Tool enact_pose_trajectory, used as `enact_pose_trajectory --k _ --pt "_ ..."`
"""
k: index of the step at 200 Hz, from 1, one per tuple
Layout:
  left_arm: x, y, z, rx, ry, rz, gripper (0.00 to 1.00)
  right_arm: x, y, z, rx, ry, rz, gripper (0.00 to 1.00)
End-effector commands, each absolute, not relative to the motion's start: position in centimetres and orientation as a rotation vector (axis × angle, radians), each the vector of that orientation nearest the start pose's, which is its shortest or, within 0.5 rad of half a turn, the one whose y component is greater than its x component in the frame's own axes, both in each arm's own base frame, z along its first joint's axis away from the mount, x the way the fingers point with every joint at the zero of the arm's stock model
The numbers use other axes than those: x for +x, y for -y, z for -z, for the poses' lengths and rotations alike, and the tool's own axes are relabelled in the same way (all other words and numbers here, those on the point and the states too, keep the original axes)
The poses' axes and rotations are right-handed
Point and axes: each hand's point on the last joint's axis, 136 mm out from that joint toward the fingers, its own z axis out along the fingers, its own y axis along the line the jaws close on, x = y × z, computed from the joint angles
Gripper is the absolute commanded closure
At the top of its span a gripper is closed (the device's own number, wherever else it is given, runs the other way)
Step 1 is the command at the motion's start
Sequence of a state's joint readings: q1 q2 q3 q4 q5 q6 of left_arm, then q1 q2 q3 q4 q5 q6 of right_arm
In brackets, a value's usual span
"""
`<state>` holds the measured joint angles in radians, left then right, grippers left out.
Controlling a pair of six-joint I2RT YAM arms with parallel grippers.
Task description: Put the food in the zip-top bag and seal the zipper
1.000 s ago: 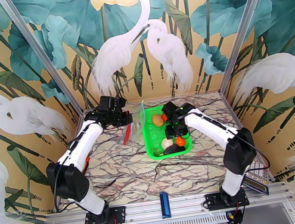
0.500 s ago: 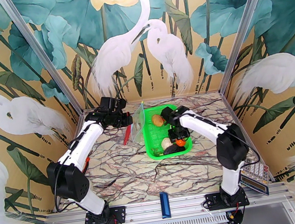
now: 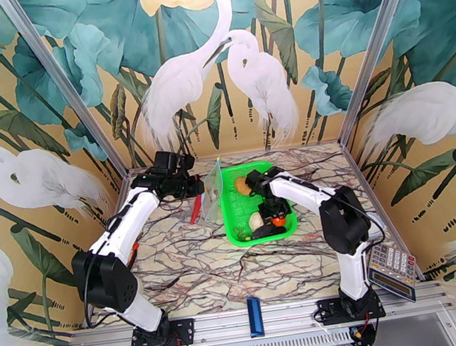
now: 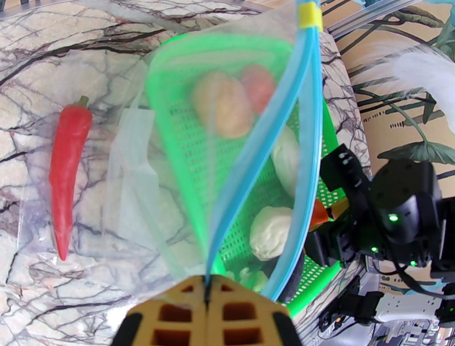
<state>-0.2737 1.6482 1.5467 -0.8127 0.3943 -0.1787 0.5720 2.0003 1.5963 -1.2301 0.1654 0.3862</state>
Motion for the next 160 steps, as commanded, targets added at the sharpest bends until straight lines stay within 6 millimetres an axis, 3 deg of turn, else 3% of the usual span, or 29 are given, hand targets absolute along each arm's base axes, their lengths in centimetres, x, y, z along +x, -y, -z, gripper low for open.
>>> enact_pose_trajectory --k 1,31,62,93,123,160 --pt "39.3 17.6 -23.7 0.307 -2.47 0.669 1.0 32.6 -17.3 -6.5 -0.32 -3.091 0.309 0.39" --pt "39.2 17.5 -23.6 0.304 -2.475 0.668 1.0 33.1 -17.6 -6.0 -0.312 -3.087 0.292 0.44" --pt "39.2 17.5 -23.7 0.304 -2.475 0.667 1.0 33.5 -18.2 -5.5 -0.291 -3.099 0.213 0.58" --pt "39.1 17.3 -23.7 0.302 -2.478 0.661 1.0 34.3 -19.1 -7.0 -0.266 -3.051 0.128 0.69" --pt "39.2 17.3 -23.5 0.306 -2.491 0.655 1.0 35.6 -19.8 -10.9 -0.244 -2.956 0.047 0.7" --pt "39.8 17.5 -23.7 0.308 -2.493 0.654 1.0 37.7 -21.8 -19.2 -0.223 -2.766 -0.145 0.7"
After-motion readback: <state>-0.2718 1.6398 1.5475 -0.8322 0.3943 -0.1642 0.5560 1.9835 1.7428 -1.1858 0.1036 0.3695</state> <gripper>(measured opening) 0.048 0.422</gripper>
